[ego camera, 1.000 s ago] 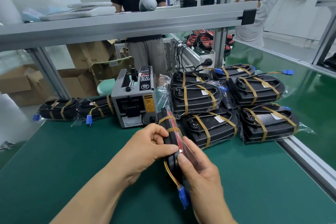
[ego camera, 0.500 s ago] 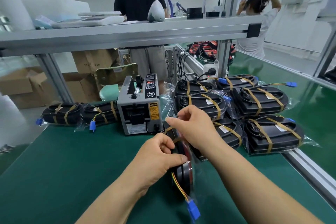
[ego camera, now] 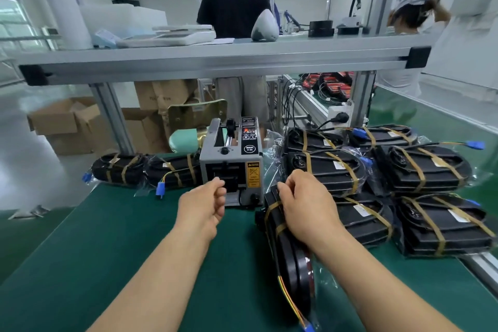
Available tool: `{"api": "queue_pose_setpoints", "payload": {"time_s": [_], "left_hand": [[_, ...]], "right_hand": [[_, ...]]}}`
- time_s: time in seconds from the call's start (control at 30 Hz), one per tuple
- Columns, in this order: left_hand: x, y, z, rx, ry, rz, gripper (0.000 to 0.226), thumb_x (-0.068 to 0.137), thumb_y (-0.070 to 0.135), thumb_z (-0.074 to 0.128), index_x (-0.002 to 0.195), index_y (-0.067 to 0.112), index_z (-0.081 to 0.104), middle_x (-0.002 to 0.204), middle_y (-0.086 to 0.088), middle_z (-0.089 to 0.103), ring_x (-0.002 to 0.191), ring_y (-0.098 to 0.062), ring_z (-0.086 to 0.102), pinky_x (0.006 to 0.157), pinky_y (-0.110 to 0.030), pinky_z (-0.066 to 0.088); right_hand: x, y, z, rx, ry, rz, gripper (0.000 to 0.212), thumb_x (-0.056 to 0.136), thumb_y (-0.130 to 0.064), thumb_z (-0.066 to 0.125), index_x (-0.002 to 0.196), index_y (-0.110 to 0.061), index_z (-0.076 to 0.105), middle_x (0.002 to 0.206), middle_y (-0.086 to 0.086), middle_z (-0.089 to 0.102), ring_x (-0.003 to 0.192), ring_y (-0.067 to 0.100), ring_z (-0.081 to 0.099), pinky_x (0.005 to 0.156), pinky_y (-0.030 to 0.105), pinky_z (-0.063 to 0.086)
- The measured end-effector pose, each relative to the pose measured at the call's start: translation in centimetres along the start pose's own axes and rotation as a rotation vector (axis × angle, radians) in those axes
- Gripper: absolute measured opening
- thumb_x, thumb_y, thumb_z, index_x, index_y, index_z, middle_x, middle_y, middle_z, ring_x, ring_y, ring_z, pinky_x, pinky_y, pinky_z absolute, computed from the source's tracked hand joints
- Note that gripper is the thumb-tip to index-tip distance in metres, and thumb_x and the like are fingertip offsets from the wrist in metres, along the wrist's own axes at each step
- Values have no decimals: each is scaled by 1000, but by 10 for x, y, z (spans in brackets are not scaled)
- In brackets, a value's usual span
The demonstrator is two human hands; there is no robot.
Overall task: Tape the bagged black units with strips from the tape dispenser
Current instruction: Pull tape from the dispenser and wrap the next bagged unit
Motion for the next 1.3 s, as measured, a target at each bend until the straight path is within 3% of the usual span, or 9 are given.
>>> {"api": "queue_pose_setpoints", "payload": {"time_s": [0.1, 0.2, 0.43, 0.57, 0.63, 0.77, 0.83, 1.0, 1.3], "left_hand": [[26, 1, 7, -56, 12, -110, 23, 98, 24, 59, 76, 15, 61, 45, 8, 57, 36, 1, 50, 37, -14, 37], [35, 0, 15, -82, 16, -171, 26, 97, 24, 61, 74, 14, 59, 41, 7, 55, 30, 0, 49, 45, -16, 35], [41, -1, 34, -186, 102, -185, 13, 96, 15, 59, 83, 14, 57, 66, 2, 60, 38, -3, 51, 42, -18, 35], [28, -1, 31, -246, 160, -95, 21, 90, 10, 61, 70, 14, 55, 49, 5, 55, 46, -6, 49, 45, -19, 36], [16, 1, 27, -195, 61, -31, 24, 89, 10, 63, 67, 16, 54, 46, 7, 52, 45, -5, 48, 48, -20, 38], [-20, 6, 33, 117, -446, -16, 19, 91, 15, 63, 72, 17, 59, 57, 5, 54, 46, -5, 47, 50, -19, 39], [-34, 9, 42, 294, -608, 3, 19, 92, 17, 63, 73, 18, 60, 61, 5, 54, 50, -5, 47, 50, -17, 40], [-38, 14, 61, 580, -593, 139, 20, 92, 15, 65, 74, 16, 57, 60, 3, 47, 49, -5, 40, 50, -17, 38], [-23, 21, 66, 695, -624, 155, 22, 90, 10, 67, 71, 14, 57, 53, 4, 46, 47, -7, 42, 51, -19, 47]], "right_hand": [[0, -1, 0, 4, -5, 0, 28, 103, -36, 43, 77, -25, 40, 88, -5, 50, 71, 16, 49, 66, 34, 35], [0, 0, 0, 15, -11, -1, 27, 103, -35, 43, 78, -25, 41, 88, -5, 51, 72, 15, 49, 66, 34, 36], [1, 1, 0, 26, -23, -11, 28, 103, -34, 43, 77, -25, 40, 86, -6, 50, 70, 9, 47, 66, 33, 35], [0, 4, -2, 72, -22, 6, 27, 103, -35, 44, 79, -24, 44, 87, -5, 54, 72, 12, 50, 66, 33, 37], [0, 5, -2, 101, -25, 14, 27, 103, -36, 44, 79, -24, 44, 87, -4, 54, 73, 12, 51, 67, 33, 39], [0, 4, -1, 138, -39, 25, 26, 103, -36, 44, 85, -18, 49, 92, 0, 55, 82, 21, 54, 75, 37, 44], [1, 3, 0, 141, -36, 32, 26, 103, -36, 44, 87, -17, 51, 95, 2, 56, 85, 24, 54, 76, 37, 44], [2, 6, 1, 164, -23, 67, 24, 103, -33, 45, 85, -18, 49, 93, 5, 59, 84, 26, 55, 74, 37, 44], [4, 9, 1, 185, -8, 70, 25, 102, -33, 46, 82, -17, 48, 90, 6, 61, 84, 28, 56, 76, 39, 47]]}}
Point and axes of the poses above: each hand's wrist, its own x-axis towards the middle knuckle, its own z-axis out of the palm, y = z × x, the point moved 3 cm from there along x, towards the middle knuckle
